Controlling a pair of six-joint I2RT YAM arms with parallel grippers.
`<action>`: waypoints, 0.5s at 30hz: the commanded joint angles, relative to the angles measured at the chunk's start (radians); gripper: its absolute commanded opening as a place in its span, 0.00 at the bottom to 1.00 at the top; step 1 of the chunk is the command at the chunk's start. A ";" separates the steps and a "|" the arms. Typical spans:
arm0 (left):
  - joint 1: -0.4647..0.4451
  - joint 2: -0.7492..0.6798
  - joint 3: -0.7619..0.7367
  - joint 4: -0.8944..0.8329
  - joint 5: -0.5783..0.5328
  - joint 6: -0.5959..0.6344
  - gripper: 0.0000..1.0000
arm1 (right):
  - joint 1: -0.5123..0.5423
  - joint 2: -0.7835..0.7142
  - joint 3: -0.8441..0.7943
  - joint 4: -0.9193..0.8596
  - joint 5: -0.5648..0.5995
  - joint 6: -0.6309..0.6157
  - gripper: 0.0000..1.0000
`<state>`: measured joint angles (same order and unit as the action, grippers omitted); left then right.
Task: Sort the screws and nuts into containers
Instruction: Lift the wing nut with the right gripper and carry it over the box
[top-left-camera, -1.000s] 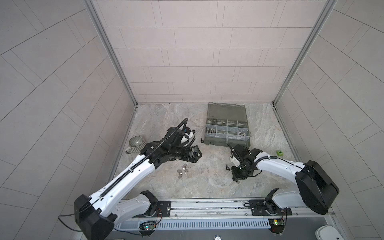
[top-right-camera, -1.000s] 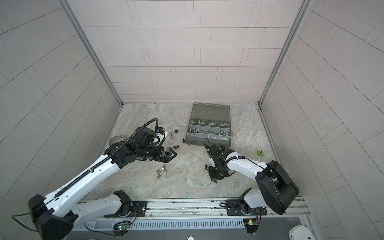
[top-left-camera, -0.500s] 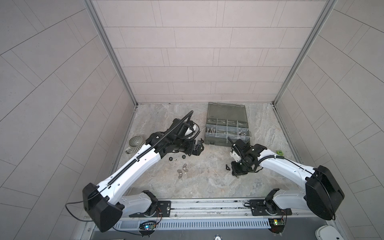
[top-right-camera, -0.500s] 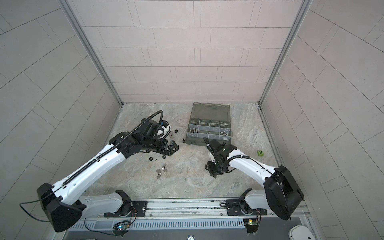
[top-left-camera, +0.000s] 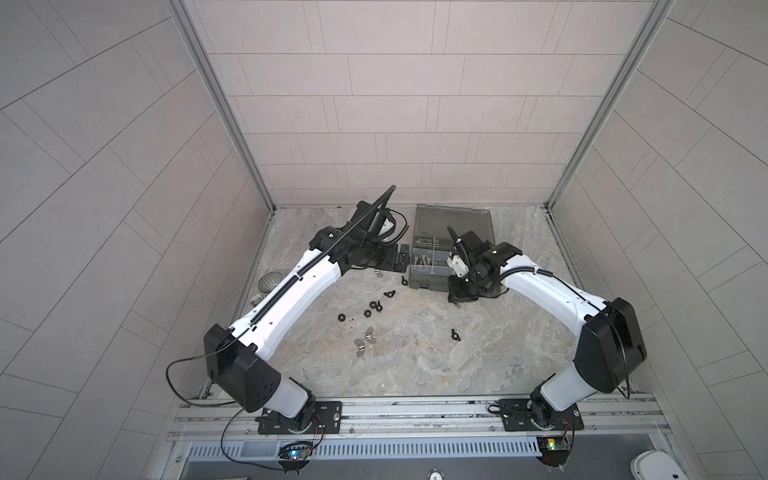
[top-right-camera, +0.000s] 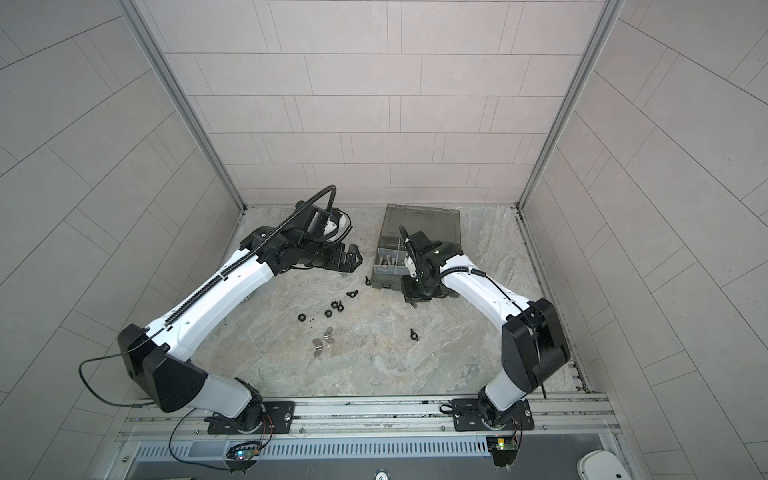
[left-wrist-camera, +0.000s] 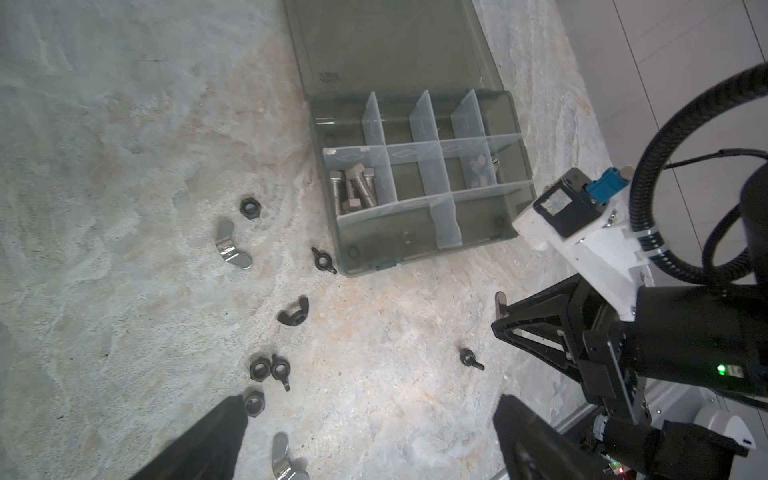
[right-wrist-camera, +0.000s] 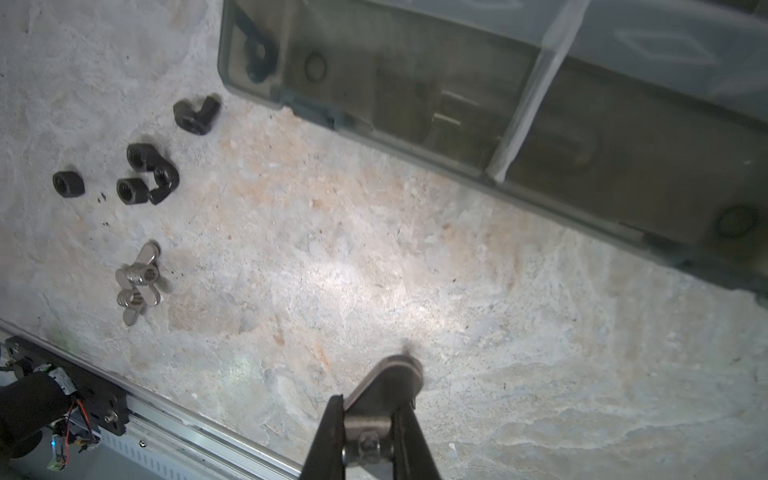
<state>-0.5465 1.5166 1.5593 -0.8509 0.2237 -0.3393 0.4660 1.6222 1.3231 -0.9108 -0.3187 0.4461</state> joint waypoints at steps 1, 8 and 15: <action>0.025 0.022 0.039 -0.017 0.004 0.020 1.00 | -0.040 0.072 0.093 -0.038 -0.003 -0.045 0.04; 0.091 0.069 0.054 -0.004 0.055 0.031 1.00 | -0.125 0.248 0.287 -0.048 -0.023 -0.060 0.04; 0.162 0.121 0.097 -0.023 0.105 0.047 1.00 | -0.197 0.384 0.414 -0.063 -0.018 -0.067 0.04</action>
<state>-0.4046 1.6226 1.6077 -0.8520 0.2985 -0.3161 0.2871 1.9831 1.7000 -0.9360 -0.3408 0.3958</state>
